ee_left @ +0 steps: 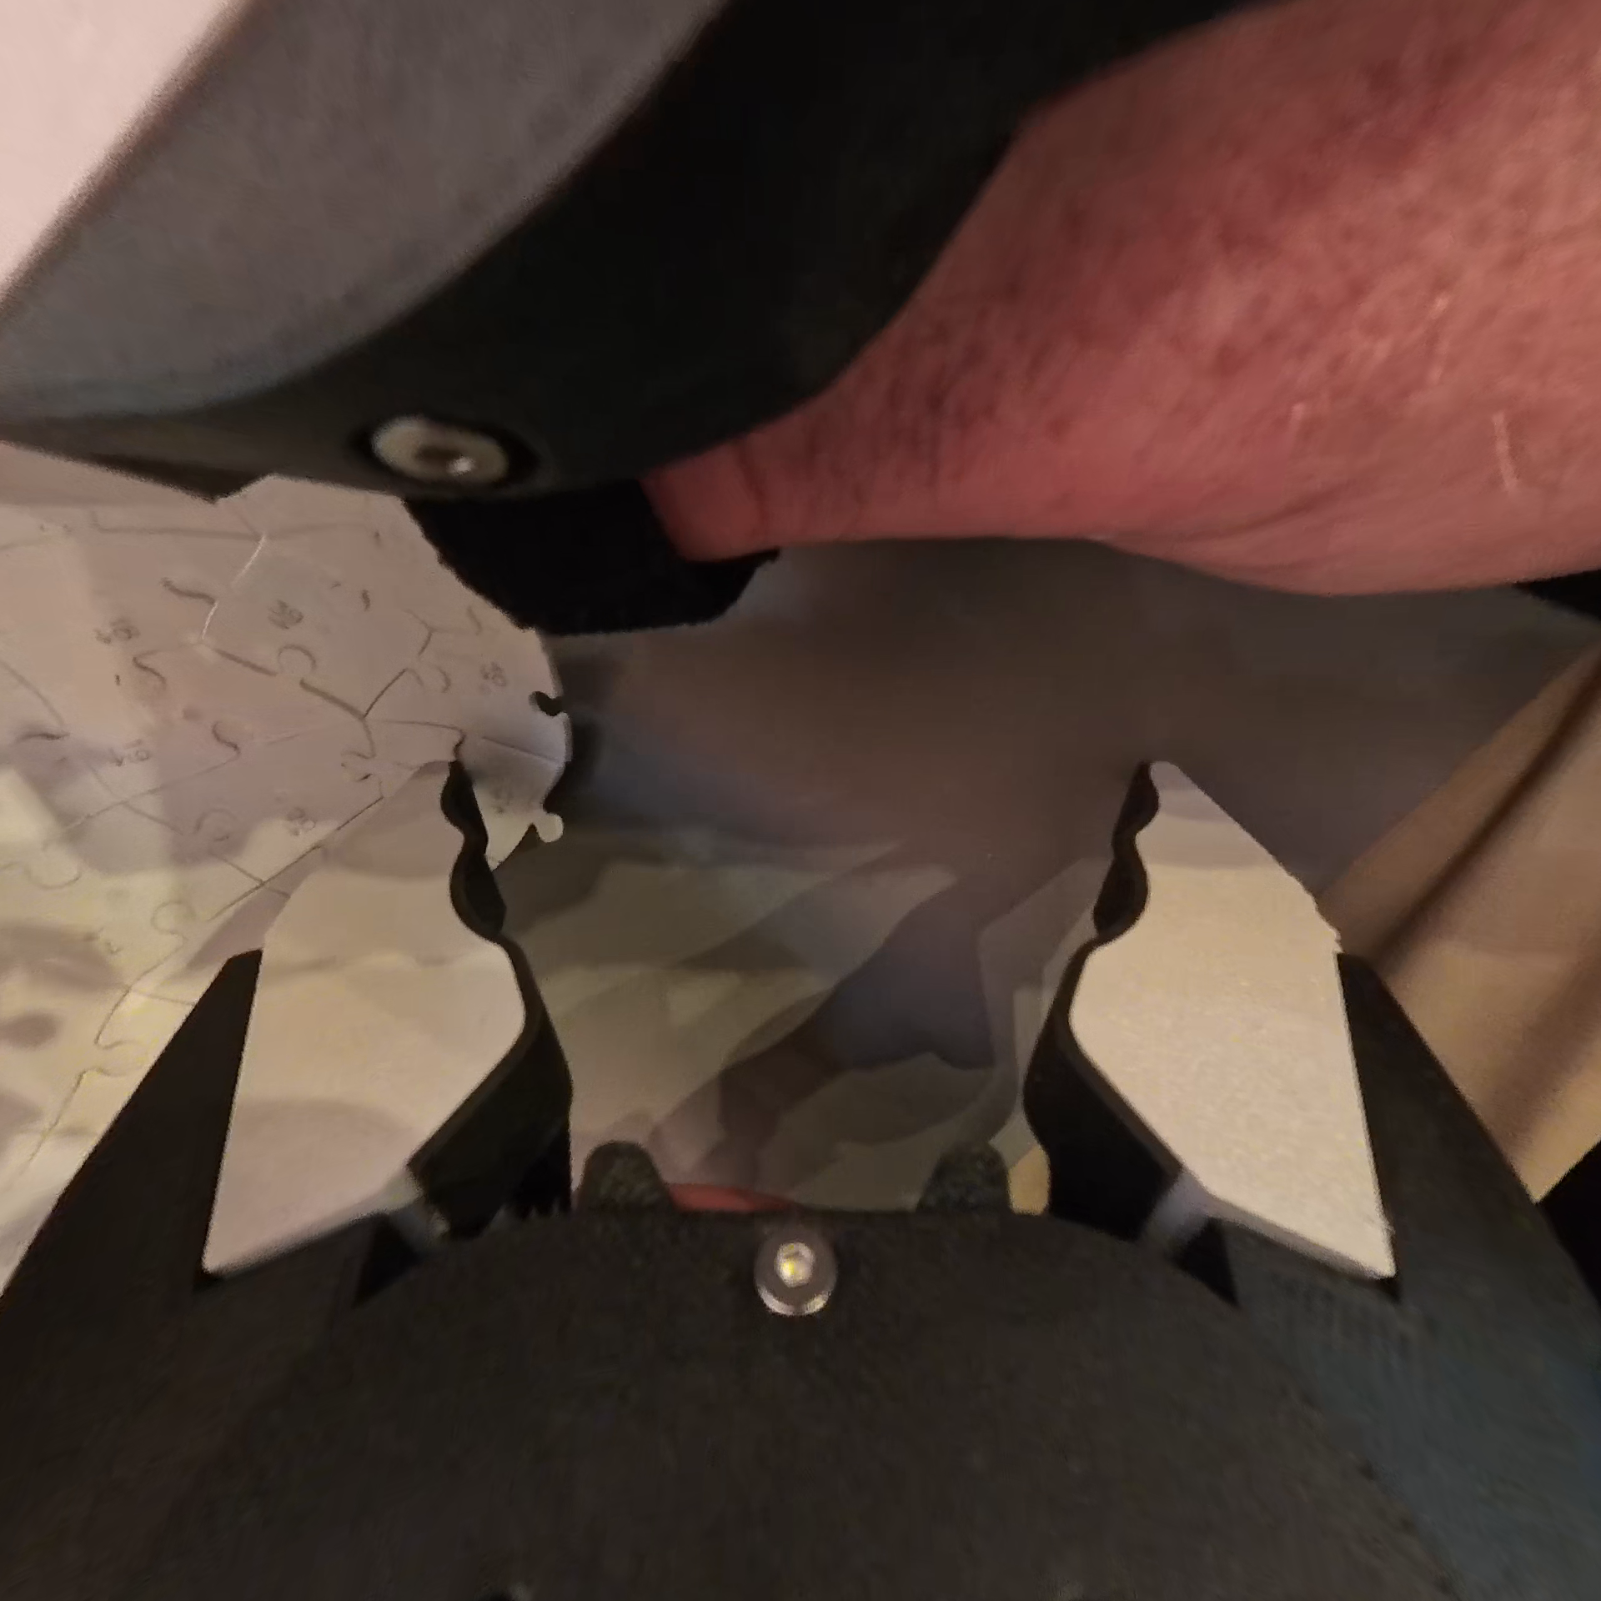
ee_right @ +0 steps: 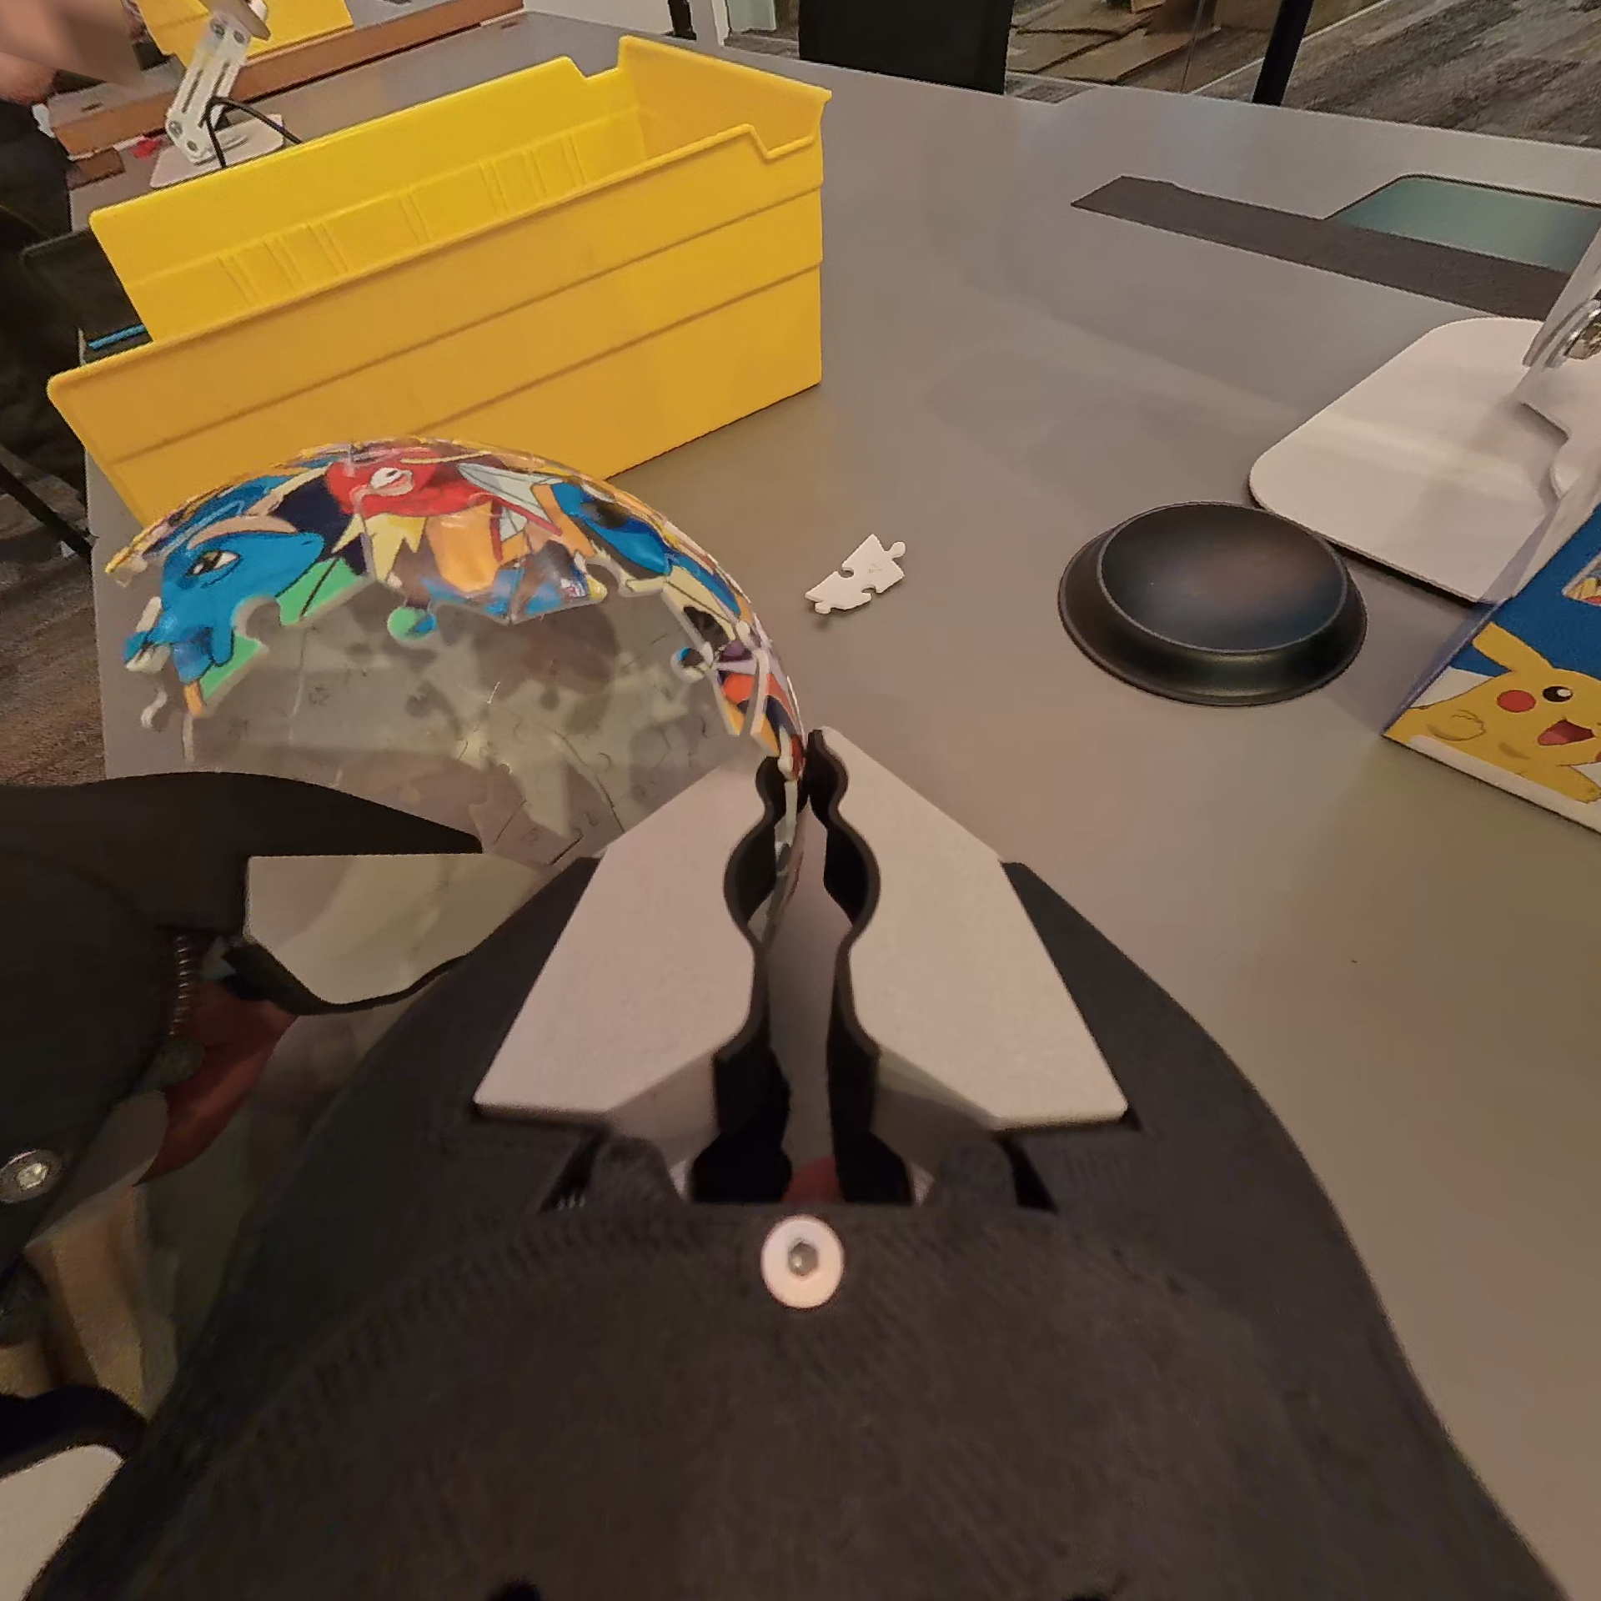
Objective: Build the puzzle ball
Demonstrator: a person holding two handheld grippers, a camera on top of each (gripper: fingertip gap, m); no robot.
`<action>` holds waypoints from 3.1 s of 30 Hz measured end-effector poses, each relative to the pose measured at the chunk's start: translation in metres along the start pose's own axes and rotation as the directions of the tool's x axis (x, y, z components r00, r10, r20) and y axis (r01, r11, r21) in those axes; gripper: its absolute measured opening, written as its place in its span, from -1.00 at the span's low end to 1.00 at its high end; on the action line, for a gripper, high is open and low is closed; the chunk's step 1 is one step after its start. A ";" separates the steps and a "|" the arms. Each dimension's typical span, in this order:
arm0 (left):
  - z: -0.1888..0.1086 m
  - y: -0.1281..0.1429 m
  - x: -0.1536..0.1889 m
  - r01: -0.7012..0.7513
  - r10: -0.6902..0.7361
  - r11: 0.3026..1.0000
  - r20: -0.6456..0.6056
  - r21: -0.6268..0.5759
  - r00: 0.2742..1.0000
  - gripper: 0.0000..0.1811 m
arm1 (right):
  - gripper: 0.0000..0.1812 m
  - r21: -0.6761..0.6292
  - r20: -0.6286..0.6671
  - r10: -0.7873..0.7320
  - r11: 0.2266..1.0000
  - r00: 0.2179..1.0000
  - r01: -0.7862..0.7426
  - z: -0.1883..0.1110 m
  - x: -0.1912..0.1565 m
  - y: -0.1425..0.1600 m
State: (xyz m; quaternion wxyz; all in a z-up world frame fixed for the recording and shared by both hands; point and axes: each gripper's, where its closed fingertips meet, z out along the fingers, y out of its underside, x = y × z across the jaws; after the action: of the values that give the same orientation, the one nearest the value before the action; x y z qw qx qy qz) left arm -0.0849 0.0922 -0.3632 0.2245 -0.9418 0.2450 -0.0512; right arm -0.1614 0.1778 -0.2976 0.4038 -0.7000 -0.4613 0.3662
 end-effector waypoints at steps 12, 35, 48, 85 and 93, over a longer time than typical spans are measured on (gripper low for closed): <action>0.000 -0.001 0.000 0.009 -0.009 0.999 -0.002 0.036 1.000 0.48 | -0.93 -0.029 0.032 0.067 0.997 0.997 -0.066 -0.007 0.007 0.001; 0.002 -0.004 0.000 0.001 -0.001 1.000 0.001 -0.010 1.000 0.52 | -0.73 -0.080 0.123 0.171 0.984 0.978 -0.162 -0.029 0.008 -0.003; 0.000 -0.002 -0.002 0.003 -0.003 1.000 0.004 -0.017 1.000 0.48 | -0.70 -0.016 0.147 0.217 0.976 0.965 -0.217 -0.048 0.022 -0.018; -0.020 0.011 -0.016 -0.042 0.044 0.998 -0.065 0.039 0.997 0.39 | -0.75 -0.210 0.207 0.175 0.969 0.962 -0.131 -0.043 0.013 0.021; -0.033 -0.007 -0.027 -0.069 0.071 0.997 -0.087 0.032 0.994 0.30 | -0.76 -0.233 0.196 0.183 0.963 0.963 -0.135 -0.036 0.015 0.030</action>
State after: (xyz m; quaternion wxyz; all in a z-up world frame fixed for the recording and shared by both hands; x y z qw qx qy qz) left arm -0.1125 0.0981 -0.3298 0.2289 -0.9261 0.2867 -0.0884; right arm -0.1143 0.1760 -0.3121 0.2412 -0.7310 -0.4817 0.4188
